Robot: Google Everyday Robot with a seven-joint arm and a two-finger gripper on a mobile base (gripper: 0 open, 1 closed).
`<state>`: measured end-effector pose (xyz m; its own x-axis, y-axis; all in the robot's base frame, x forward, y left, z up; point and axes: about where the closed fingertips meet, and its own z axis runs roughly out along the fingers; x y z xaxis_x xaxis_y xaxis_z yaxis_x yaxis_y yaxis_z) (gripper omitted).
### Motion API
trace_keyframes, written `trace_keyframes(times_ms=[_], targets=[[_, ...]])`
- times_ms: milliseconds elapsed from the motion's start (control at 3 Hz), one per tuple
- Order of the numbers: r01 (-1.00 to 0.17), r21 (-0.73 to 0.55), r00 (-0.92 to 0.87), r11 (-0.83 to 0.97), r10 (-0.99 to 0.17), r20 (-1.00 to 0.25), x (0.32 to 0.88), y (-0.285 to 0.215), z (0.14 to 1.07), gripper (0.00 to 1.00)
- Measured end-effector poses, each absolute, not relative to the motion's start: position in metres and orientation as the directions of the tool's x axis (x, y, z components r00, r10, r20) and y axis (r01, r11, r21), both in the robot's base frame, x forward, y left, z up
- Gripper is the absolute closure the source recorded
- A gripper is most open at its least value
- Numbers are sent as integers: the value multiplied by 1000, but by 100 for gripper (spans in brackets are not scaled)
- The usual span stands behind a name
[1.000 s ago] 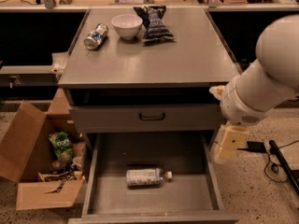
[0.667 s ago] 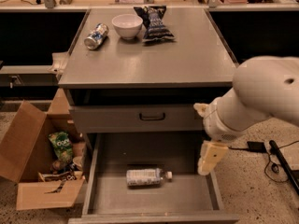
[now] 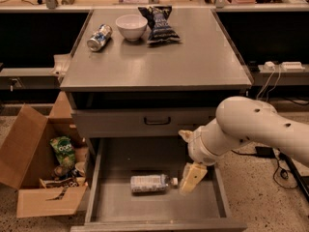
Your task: Pick blue plastic bottle from middle drawer and place on counter
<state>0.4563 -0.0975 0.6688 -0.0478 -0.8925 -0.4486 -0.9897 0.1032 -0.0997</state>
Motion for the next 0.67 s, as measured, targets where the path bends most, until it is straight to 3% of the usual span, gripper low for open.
trace_keyframes(times_ms=[667], targets=[[-992, -87, -46, 95, -893, -449, 464, -86, 638, 0]])
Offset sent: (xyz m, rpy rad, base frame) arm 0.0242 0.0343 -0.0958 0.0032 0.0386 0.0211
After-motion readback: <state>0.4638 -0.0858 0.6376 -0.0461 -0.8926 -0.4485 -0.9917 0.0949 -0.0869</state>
